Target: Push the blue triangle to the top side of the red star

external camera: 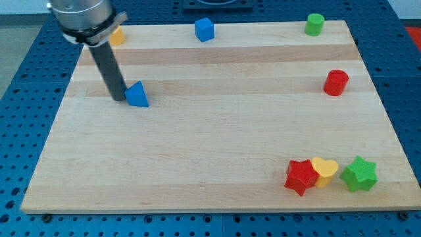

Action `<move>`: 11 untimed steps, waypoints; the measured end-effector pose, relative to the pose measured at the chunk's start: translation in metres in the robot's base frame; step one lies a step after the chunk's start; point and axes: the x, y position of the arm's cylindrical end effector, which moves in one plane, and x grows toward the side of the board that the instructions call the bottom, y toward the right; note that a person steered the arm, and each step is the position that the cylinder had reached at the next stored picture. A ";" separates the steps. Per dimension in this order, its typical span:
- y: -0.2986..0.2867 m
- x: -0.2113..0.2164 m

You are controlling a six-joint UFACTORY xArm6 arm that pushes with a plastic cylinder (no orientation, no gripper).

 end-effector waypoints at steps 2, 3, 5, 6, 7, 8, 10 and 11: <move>0.145 0.030; 0.153 0.038; 0.047 0.026; 0.026 0.047; 0.072 0.060; 0.171 0.060; 0.243 0.050; 0.189 0.044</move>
